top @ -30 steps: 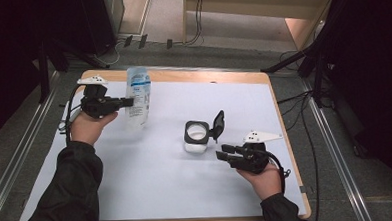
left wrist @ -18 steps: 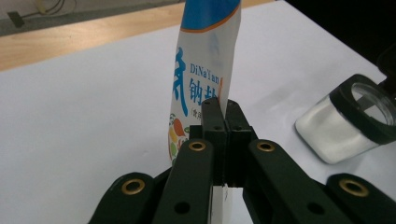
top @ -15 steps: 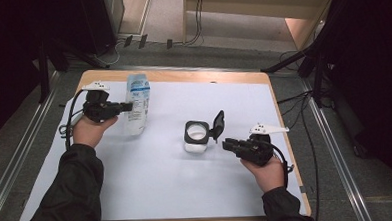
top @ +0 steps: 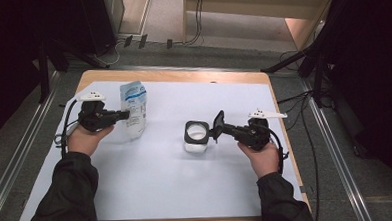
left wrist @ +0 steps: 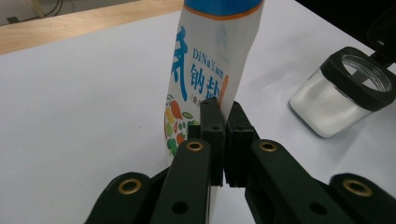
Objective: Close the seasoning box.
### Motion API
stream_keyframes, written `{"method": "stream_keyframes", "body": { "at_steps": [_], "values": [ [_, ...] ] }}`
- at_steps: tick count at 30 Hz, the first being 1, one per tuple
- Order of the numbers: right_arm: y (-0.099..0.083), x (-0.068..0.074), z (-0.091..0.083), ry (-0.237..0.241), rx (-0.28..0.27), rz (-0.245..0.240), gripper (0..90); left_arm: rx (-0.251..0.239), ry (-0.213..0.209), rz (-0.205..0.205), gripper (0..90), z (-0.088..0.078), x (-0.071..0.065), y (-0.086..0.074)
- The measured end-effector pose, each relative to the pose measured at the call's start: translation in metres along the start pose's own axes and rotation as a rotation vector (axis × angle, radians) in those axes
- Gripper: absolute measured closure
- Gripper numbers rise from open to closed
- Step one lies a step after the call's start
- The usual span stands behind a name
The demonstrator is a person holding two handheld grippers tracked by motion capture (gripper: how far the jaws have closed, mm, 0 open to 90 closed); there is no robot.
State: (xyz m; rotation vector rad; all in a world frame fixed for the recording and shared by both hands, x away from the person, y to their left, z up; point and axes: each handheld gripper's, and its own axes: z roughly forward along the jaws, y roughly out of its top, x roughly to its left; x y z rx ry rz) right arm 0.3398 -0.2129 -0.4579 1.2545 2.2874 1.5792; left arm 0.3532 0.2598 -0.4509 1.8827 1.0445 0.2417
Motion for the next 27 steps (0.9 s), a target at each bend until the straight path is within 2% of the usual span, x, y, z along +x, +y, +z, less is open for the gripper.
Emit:
{"method": "stream_keyframes", "body": {
  "at_steps": [1,7,15,21,24,27],
  "values": [
    [0.001,0.000,0.002,0.001,-0.001,-0.004,87.2,0.006,0.001,0.009,89.9,-0.001,0.000,-0.001],
    [0.007,0.003,0.006,0.009,-0.001,-0.019,87.8,0.021,-0.009,0.001,88.6,-0.005,0.000,-0.010],
    [0.011,0.003,0.009,0.014,-0.010,-0.011,89.2,0.047,-0.021,-0.011,86.9,-0.006,0.000,-0.018],
    [0.012,0.006,0.012,0.021,-0.019,-0.015,90.0,0.046,-0.026,-0.025,85.8,-0.008,0.001,-0.021],
    [0.013,0.007,0.013,0.024,-0.019,-0.015,90.0,0.050,-0.027,-0.015,85.1,-0.007,0.000,-0.022],
    [0.013,0.008,0.015,0.029,-0.021,-0.021,90.0,0.046,-0.029,-0.032,84.0,-0.008,0.001,-0.025]
  ]
}}
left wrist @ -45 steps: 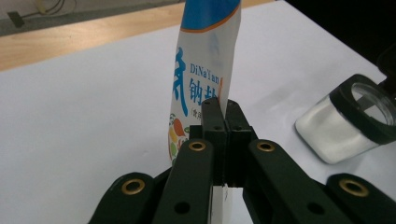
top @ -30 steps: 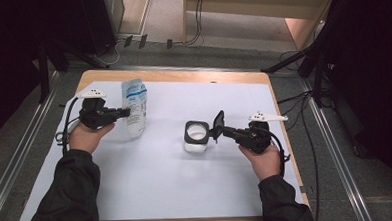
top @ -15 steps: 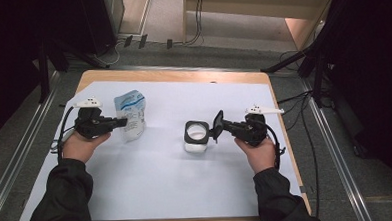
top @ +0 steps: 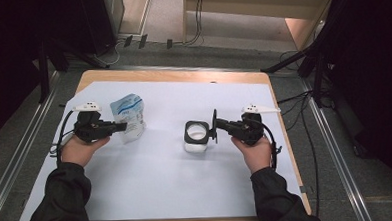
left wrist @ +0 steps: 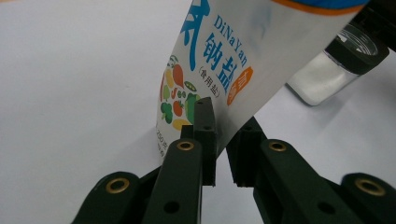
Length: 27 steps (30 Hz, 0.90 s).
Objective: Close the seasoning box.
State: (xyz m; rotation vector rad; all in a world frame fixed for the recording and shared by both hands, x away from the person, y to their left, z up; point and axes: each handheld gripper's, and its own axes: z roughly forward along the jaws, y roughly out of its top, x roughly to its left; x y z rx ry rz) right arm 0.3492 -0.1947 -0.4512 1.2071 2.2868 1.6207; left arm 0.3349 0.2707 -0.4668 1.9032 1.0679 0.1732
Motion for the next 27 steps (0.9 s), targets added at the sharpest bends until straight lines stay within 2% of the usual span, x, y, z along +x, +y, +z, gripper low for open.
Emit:
{"method": "stream_keyframes", "body": {
  "at_steps": [12,17,19,23,27],
  "values": [
    [0.003,0.005,0.015,0.017,0.022,-0.013,90.0,-0.010,-0.009,0.004,77.6,-0.001,-0.002,0.001],
    [0.003,0.007,0.022,0.018,0.039,-0.029,90.0,-0.009,-0.024,0.010,69.9,-0.003,-0.004,0.000],
    [0.003,0.007,0.023,0.021,0.034,-0.037,90.0,-0.007,-0.017,0.017,66.7,-0.002,-0.005,0.000],
    [0.003,0.006,0.023,0.019,0.037,-0.045,84.0,0.000,-0.021,0.008,55.9,-0.003,-0.006,-0.001],
    [0.004,0.004,0.021,0.007,0.030,-0.053,75.3,0.003,-0.002,0.009,47.6,-0.002,-0.005,-0.001]
  ]
}}
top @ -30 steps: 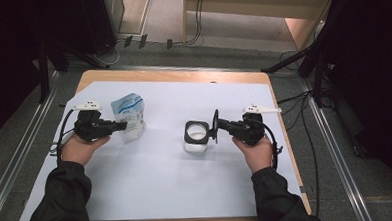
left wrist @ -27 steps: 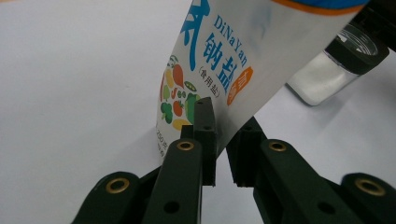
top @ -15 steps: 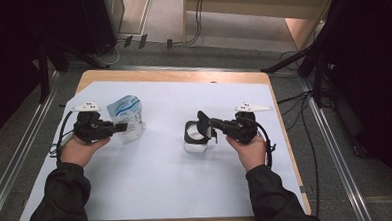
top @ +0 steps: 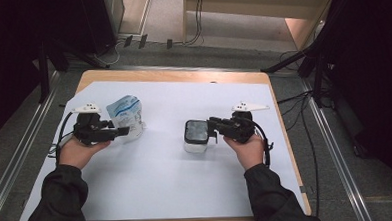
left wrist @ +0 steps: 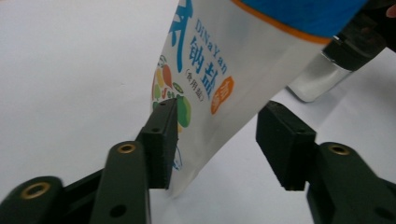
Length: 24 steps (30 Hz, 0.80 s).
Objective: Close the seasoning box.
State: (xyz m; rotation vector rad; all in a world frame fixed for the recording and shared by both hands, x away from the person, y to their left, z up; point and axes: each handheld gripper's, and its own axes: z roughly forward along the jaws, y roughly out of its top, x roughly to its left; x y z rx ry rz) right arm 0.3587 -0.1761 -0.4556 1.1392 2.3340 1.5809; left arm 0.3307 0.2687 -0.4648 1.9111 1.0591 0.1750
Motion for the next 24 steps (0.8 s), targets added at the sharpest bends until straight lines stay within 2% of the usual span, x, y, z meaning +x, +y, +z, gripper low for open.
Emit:
{"method": "stream_keyframes", "body": {
  "at_steps": [11,13,24],
  "values": [
    [-0.002,-0.014,-0.011,-0.041,-0.013,-0.019,58.5,0.014,0.026,0.003,39.2,-0.001,0.001,-0.002],
    [-0.003,-0.016,-0.014,-0.056,-0.017,-0.040,57.5,0.024,0.027,0.000,39.1,-0.002,0.002,-0.003],
    [-0.008,-0.035,-0.035,-0.125,-0.047,-0.027,53.9,0.030,0.041,-0.002,37.4,-0.005,0.002,-0.007]
  ]
}}
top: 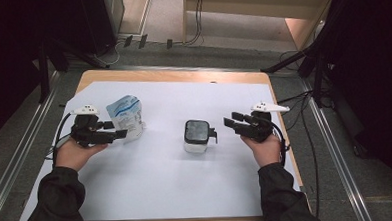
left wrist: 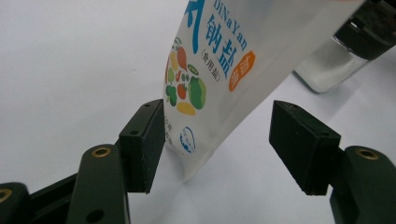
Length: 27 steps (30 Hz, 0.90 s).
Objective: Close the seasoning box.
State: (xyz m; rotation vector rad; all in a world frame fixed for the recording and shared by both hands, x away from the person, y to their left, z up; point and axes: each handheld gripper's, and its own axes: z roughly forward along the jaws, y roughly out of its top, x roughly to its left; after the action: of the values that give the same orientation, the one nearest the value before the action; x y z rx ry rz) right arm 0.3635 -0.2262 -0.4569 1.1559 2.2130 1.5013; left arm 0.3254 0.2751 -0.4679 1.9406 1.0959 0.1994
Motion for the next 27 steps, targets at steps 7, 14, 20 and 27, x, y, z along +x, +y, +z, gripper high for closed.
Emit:
{"method": "stream_keyframes", "body": {
  "at_steps": [7,14,20,27],
  "values": [
    [-0.005,-0.016,-0.011,-0.051,-0.004,0.027,53.2,-0.016,0.009,-0.018,37.3,-0.008,0.006,-0.004],
    [-0.010,-0.030,-0.025,-0.092,-0.015,0.042,51.0,-0.015,0.015,-0.040,37.3,-0.010,0.011,-0.005],
    [-0.017,-0.038,-0.030,-0.114,0.009,0.047,48.1,-0.005,0.022,-0.040,37.3,-0.010,0.013,-0.005],
    [-0.021,-0.041,-0.026,-0.129,0.033,0.042,46.8,-0.011,0.026,-0.046,37.3,-0.009,0.016,-0.005]
  ]
}}
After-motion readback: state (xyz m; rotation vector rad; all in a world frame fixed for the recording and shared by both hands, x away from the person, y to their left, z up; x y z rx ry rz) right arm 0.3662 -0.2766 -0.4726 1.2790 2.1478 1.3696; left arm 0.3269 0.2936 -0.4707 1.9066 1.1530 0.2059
